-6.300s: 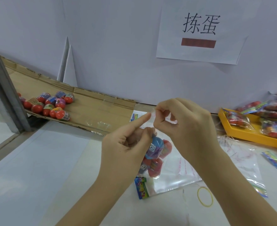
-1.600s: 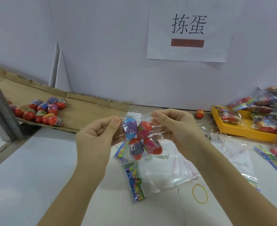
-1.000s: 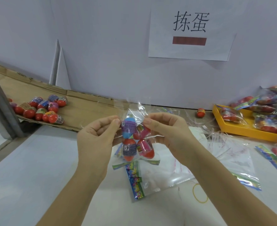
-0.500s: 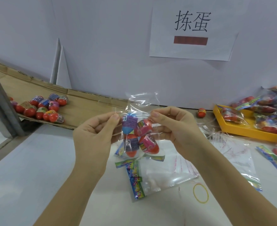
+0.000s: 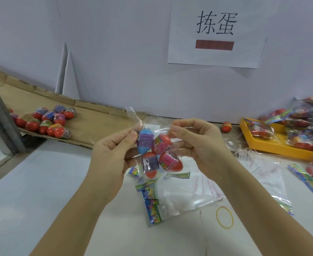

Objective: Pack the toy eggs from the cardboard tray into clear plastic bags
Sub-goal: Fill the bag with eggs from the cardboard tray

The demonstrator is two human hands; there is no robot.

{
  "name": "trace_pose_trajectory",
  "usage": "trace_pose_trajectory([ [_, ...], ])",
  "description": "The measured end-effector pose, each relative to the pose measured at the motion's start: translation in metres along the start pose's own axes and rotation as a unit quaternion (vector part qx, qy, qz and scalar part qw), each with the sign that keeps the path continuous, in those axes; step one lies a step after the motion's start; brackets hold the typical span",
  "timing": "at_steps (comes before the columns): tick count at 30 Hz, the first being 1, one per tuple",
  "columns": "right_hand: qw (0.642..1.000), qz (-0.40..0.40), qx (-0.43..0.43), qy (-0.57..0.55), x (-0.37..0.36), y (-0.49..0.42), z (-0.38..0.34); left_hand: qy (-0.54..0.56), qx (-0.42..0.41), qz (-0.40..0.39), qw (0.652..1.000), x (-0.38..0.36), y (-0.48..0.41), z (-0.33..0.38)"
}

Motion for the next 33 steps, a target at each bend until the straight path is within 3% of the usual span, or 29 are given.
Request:
trace_pose_trajectory([
  [7,0.994,-0.071,-0.047,-0.065,-0.004,-0.003,0.011,-0.036,-0.038,0.002,0.999,0.001,0.001,0.005],
  [12,0.993,-0.095,-0.033,-0.06,-0.004,-0.006,0.011,0.012,-0.003,-0.057,0.998,-0.012,0.003,0.0],
  [20,0.988,-0.134,-0.013,-0.074,-0.005,-0.005,0.006,-0.005,-0.053,-0.089,0.995,-0.019,0.007,0.014],
  [33,0.982,-0.183,0.03,-0.021,-0.008,0.0,-0.014,0.047,0.001,-0.19,0.981,-0.028,0.017,0.017],
])
Point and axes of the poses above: each hand's wrist, its own y-axis away from the middle knuckle, its own x-axis out of the back of the hand, z = x × y, the point moved 8 cm from there along -y, towards the middle knuckle, and after that the axes turned 1 degree about -x, right-handed, at the moved point
